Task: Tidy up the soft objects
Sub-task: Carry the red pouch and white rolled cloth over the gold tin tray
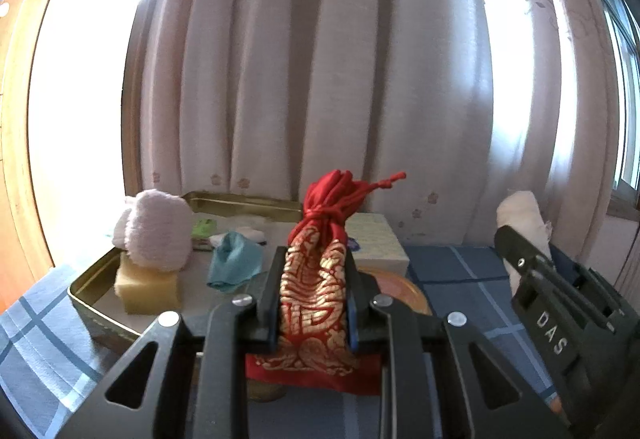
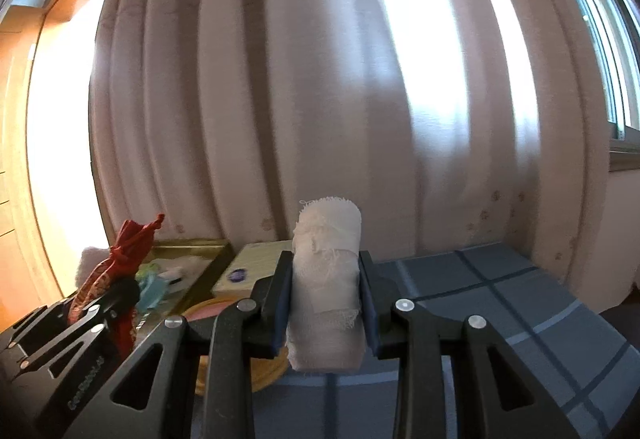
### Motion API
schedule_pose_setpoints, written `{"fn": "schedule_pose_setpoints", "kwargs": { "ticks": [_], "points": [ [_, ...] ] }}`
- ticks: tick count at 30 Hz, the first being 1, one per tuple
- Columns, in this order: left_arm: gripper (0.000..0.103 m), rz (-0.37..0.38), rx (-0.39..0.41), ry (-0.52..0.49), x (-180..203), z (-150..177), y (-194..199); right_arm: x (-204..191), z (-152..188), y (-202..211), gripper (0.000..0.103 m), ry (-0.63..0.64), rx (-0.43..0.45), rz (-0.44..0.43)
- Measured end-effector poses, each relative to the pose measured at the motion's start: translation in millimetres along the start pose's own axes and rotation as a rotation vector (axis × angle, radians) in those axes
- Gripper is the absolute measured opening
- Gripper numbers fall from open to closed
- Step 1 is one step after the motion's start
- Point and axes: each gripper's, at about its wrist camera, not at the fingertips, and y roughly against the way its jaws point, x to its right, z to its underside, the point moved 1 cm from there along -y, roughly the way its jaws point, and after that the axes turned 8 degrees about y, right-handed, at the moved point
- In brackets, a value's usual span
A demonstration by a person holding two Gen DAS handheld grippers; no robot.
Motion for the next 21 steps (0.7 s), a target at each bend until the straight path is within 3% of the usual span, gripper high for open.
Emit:
{"fn": "schedule_pose_setpoints", "kwargs": {
  "ticks": [9, 21],
  "points": [
    [0.022, -0.008, -0.007, 0.079, -32.3, -5.4, -2.2, -40.1, -1.4, -2.0, 0.033, 0.059, -0.003, -0.078],
    [0.022, -0.078, 0.02, 0.021, -47.7, -11.7, -4.9, -72.6, -2.9, -9.9, 0.034, 0.063, -0.017, -0.136]
  ]
}}
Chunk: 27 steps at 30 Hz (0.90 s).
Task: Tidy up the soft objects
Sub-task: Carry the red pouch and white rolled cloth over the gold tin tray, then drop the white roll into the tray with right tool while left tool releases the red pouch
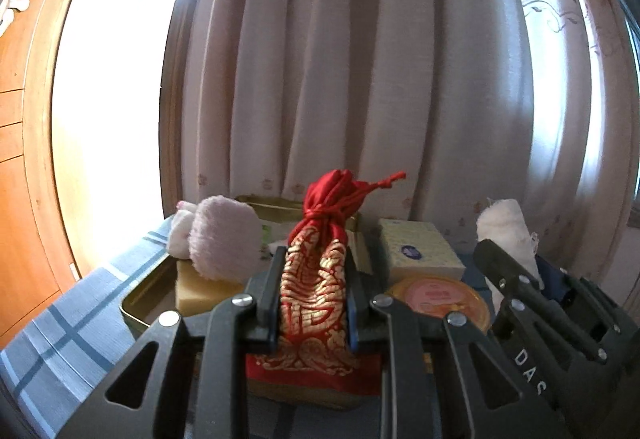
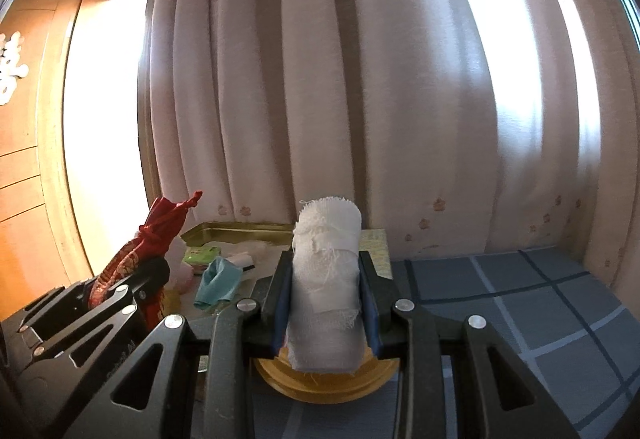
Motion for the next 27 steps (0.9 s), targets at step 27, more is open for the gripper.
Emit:
{"fn": "schedule_pose_setpoints", "kwargs": {
  "ticks": [27],
  "points": [
    [0.022, -0.083, -0.077, -0.053, -26.8, -51.1, -48.5, -24.7, -52.2, -71.5, 0.034, 0.022, -0.089, -0.064]
  ]
}}
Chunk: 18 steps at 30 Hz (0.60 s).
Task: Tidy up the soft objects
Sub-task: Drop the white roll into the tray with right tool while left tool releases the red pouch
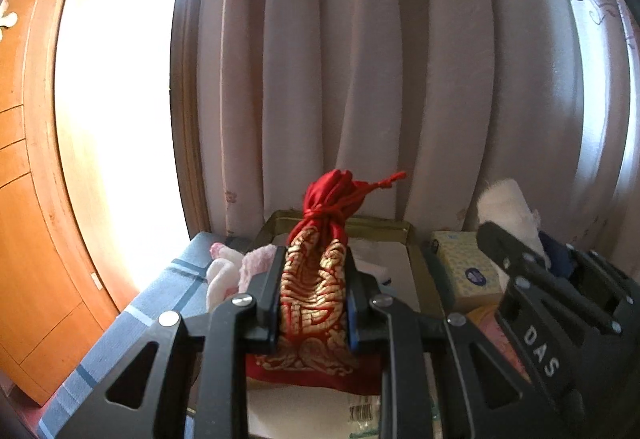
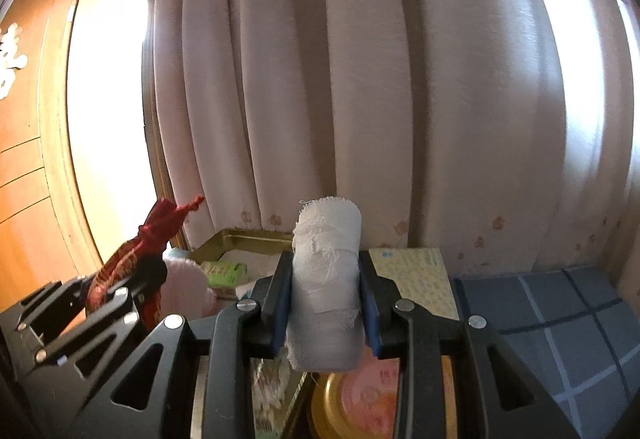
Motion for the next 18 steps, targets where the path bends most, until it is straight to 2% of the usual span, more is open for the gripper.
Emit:
{"fn": "schedule_pose_setpoints", "kwargs": {
  "ticks": [6, 12, 18],
  "points": [
    [0.022, -0.028, -0.065, -0.023, 2.1, -13.1, -19.5, -2.6, -17.6, -29.8, 0.034, -0.003, -0.065, -0.012],
    [0.022, -0.039, -0.154, 0.0, 1.9, -25.0, -39.2, 5.4, -31.6, -69.7, 0.034, -0.054, -0.16, -0.035],
    [0.022, -0.075, -0.194, -0.054, 8.6, -32.0, -52.1, 6.4, -37.7, -103.8, 0.033, -0.043, -0.271, -0.051]
  ]
}}
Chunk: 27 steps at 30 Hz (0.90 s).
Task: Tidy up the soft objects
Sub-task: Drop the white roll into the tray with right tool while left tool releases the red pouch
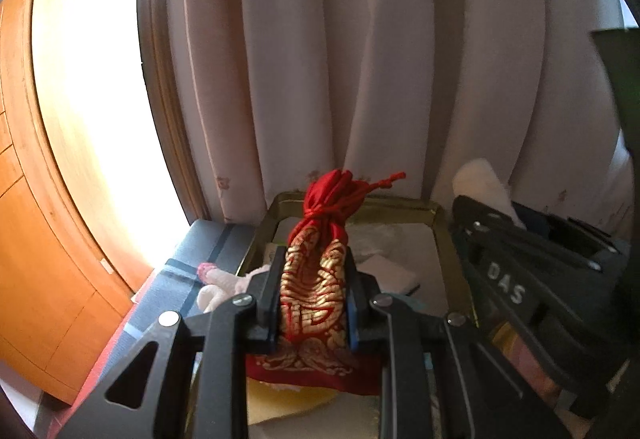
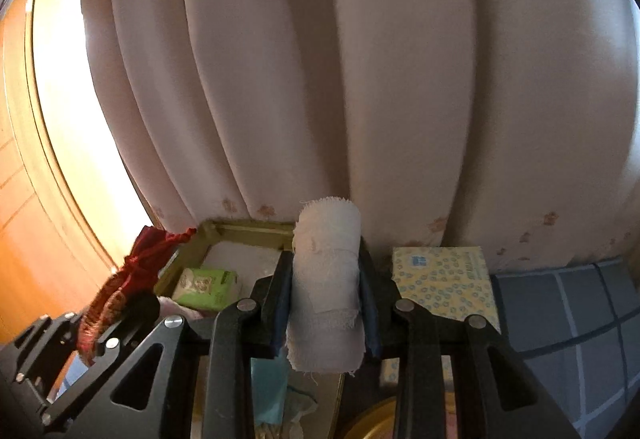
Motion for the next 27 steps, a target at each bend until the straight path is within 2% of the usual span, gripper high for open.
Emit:
{"fn": "schedule_pose_setpoints", "kwargs": {
  "ticks": [4, 11, 16, 22, 27],
  "points": [
    [0.022, -0.013, -0.033, -0.016, 3.4, -2.2, -5.1, -0.4, -6.5, -20.7, 0.033, 0.009, -0.068, -0.012],
    [0.022, 0.022, -0.087, -0.043, 10.8, -0.5, -24.5, -11.3, -6.6, -47.1, 0.033, 0.012, -0.196, -0.078],
    [0.022, 0.043, -0.119, -0.029, 10.7, -0.8, -38.9, -10.0, -6.9, -60.9, 0.033, 0.028, -0.237, -0.085],
    [0.022, 0.063, -0.139, -0.025, 12.6, 4.6, -51.4, -8.8, -5.4, -84.3, 0.033, 0.036, -0.318, -0.137],
    [0.025, 0.051, -0.14, -0.043, 12.9, 5.3, -54.5, -10.0, -0.5, -97.8, 0.033, 0.045, -0.348, -0.137]
  ]
}}
